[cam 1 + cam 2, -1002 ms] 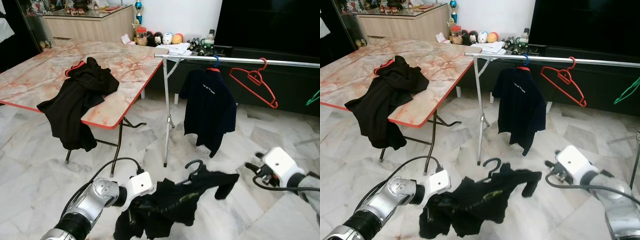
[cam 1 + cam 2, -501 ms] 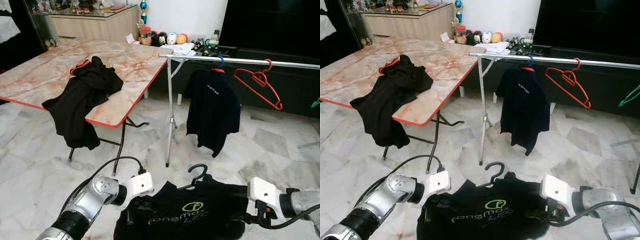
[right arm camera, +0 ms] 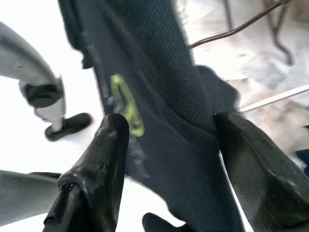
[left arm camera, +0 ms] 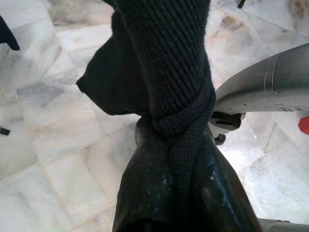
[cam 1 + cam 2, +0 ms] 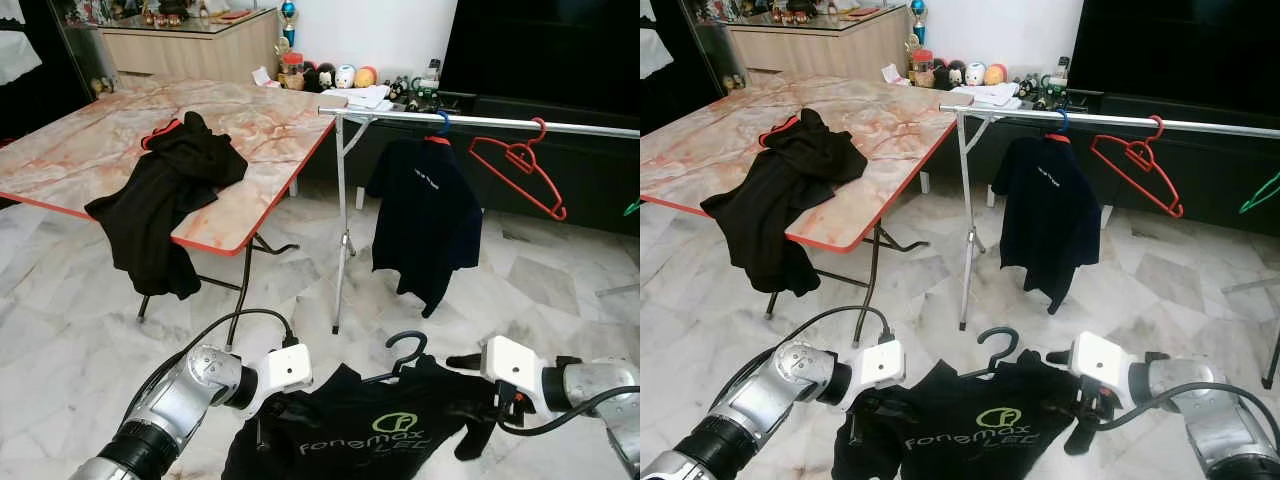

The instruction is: Hang hanger

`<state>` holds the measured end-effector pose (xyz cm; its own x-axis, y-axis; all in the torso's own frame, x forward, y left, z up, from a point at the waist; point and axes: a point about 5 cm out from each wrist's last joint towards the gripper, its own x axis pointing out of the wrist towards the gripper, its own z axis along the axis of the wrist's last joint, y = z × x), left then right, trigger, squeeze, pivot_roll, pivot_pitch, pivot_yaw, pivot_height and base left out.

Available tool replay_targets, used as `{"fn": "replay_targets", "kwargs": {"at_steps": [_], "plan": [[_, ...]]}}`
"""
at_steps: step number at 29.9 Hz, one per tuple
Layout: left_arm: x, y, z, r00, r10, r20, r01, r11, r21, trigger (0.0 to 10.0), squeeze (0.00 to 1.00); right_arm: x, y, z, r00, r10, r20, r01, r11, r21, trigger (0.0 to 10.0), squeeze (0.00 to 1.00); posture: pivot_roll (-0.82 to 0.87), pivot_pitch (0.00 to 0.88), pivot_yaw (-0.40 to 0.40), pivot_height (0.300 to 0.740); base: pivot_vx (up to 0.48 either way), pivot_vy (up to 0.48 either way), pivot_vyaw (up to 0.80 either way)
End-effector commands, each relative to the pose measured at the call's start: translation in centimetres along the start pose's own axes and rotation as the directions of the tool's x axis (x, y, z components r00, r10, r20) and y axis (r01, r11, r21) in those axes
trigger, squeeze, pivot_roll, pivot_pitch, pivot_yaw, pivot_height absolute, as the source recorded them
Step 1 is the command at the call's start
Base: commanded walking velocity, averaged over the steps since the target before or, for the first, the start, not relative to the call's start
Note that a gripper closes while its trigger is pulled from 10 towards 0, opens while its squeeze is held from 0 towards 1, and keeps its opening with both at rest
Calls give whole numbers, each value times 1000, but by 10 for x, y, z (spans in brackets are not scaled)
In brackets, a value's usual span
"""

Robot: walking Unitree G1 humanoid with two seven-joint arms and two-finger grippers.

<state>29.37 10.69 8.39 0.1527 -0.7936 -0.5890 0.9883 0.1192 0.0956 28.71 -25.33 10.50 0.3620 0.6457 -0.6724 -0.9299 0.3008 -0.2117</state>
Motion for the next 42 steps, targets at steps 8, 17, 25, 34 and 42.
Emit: {"fn": "replay_targets", "kwargs": {"at_steps": [8,17,25,34,42], "plan": [[-6,-1,9,1000,-21,14,21,999,39,0,0,10,-8,1,999,-38,-14,37,998,-44,10000,0,-67,4,29,740,0,0,0],[-6,-2,12,1000,-23,14,22,999,49,0,0,15,-4,-1,1000,9,23,-9,1000,-11,0,0,-65,0,33,740,0,0,0],[-7,-2,13,1000,-25,14,24,998,57,0,0,17,-3,0,998,33,44,-33,999,-7,0,0,-66,0,35,740,0,0,0],[-8,-2,13,1000,-24,9,23,998,63,0,0,17,-3,1,998,43,49,-43,999,-8,0,0,-64,0,36,740,0,0,0],[-7,-2,12,1000,-21,7,21,998,65,235,0,23,1,-2,998,45,36,-44,999,-7,0,0,-61,3,33,740,0,0,0]]}}
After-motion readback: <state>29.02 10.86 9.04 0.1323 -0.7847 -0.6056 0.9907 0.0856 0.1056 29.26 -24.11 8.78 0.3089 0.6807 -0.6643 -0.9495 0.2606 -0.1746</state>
